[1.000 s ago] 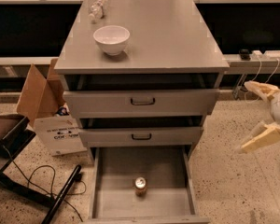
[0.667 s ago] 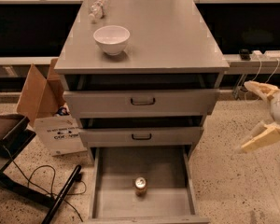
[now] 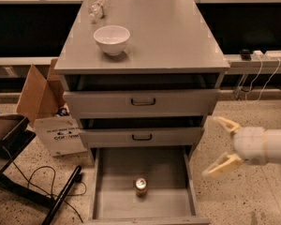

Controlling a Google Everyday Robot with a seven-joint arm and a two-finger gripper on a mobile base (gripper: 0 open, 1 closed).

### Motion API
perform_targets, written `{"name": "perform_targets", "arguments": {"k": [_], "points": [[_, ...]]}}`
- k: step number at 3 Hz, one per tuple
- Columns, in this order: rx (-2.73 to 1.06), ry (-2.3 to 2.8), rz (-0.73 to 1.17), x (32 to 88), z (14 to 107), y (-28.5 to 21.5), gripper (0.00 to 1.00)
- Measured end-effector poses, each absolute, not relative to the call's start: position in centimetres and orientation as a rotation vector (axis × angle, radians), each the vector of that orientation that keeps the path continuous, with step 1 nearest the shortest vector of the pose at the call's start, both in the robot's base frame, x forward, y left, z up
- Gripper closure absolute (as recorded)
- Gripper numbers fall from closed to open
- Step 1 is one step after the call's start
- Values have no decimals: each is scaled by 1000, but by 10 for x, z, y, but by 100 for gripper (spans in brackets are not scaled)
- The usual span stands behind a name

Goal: Pick orange can from bottom drawer and place on counter

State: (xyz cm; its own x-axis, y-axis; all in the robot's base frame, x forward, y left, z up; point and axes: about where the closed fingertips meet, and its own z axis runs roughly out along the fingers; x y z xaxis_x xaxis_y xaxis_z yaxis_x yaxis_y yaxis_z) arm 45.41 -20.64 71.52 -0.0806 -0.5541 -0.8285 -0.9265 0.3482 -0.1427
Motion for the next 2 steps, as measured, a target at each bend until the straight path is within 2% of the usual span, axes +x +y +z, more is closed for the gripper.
{"name": "perform_targets", "arguments": {"k": [2], "points": [[-1214,1681,686,451,568,-163,0]]}}
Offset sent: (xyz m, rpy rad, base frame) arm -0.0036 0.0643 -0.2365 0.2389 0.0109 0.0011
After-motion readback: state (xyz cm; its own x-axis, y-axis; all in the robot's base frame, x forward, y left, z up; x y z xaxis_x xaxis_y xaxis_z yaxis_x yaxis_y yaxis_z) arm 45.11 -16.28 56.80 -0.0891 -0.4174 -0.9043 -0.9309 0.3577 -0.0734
